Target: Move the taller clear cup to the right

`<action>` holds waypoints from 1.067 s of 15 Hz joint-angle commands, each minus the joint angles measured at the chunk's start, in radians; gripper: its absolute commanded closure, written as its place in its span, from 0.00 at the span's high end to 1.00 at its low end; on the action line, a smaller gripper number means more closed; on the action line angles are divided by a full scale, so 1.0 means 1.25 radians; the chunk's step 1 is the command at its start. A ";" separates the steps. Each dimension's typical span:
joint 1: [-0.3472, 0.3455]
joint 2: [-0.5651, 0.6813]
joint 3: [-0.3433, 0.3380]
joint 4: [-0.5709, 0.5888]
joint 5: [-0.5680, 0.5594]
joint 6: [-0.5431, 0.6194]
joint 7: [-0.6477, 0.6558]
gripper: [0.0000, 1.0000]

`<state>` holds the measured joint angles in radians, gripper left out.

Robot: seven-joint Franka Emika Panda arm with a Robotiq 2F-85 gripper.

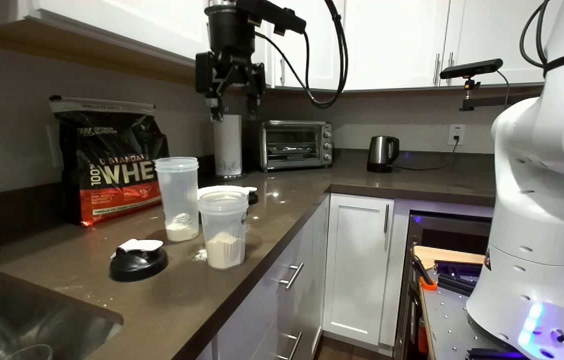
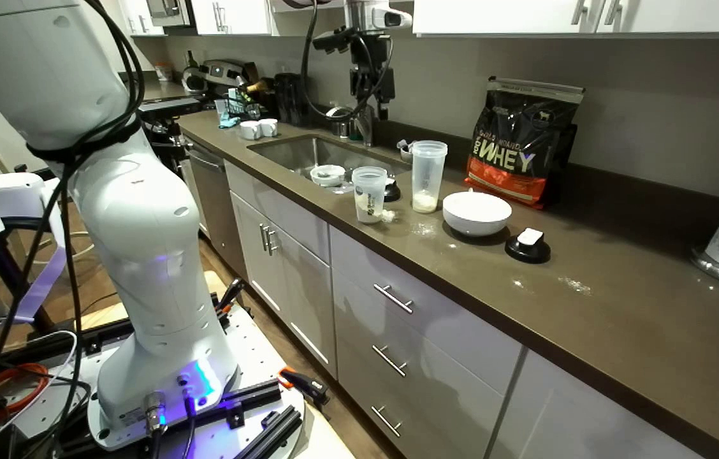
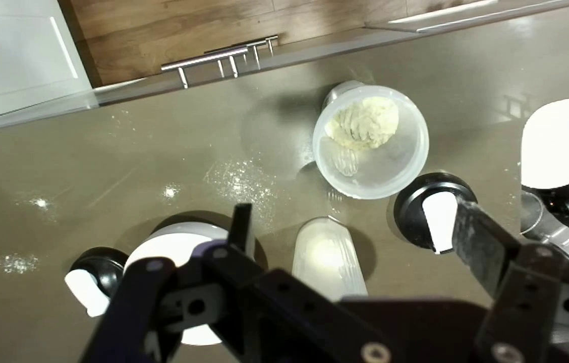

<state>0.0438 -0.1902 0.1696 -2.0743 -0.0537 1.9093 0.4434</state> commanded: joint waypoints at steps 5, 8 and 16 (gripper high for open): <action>0.008 0.033 0.008 -0.007 -0.057 0.103 0.090 1.00; 0.001 0.077 0.008 0.024 -0.106 0.193 0.178 1.00; 0.004 0.203 -0.050 0.151 -0.182 0.211 0.253 1.00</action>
<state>0.0435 -0.0057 0.1324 -1.9636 -0.2609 2.1976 0.7303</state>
